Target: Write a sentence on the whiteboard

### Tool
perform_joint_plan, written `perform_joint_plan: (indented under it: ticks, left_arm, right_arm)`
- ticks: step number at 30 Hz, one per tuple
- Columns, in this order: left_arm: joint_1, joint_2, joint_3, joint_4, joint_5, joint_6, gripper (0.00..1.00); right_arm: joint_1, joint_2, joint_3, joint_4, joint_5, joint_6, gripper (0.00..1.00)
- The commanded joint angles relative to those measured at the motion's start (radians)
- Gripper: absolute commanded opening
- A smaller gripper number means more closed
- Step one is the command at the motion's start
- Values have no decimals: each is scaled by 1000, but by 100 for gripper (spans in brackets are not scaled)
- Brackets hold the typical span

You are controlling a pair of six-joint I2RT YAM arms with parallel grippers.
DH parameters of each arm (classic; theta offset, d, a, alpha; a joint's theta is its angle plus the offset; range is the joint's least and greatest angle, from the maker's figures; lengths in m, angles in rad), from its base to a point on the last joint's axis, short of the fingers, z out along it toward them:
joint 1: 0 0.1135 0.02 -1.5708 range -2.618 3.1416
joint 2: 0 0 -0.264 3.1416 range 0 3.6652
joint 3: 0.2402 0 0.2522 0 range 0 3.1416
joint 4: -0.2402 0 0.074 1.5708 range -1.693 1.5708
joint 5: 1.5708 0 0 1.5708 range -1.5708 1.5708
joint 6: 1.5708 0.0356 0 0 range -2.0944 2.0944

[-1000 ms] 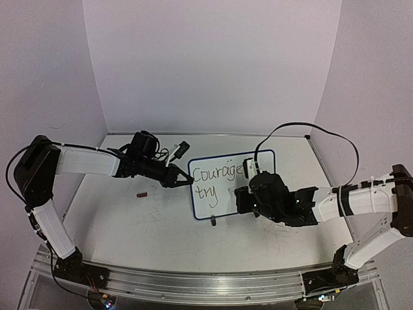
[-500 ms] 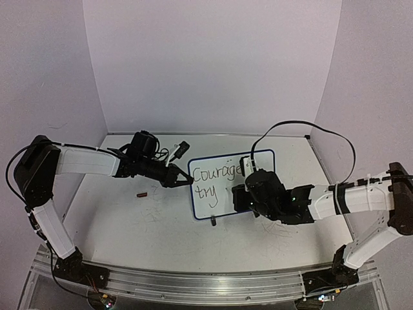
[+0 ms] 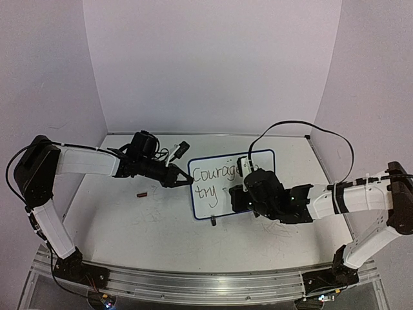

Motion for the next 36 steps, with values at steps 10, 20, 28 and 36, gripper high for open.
perform_joint_plan:
  ticks: [10,20,28,36]
  left_arm:
    - [-9,-21,-19,-67,-27,49,0]
    - [-9,-21,-20,-67,-28,49,0]
    - [-9,-21,-21,-67,-29,49,0]
    - [-9,-23,-20,-67,-29,49,0]
  right_arm:
    - [-1,-5,-42,-10,14,47,0]
    - [-2,-25,-46,-29,48,49,0]
    - [-2,-39,-39,-39,85,47,0]
    - [-4,-32,-9,-35,99,26,0]
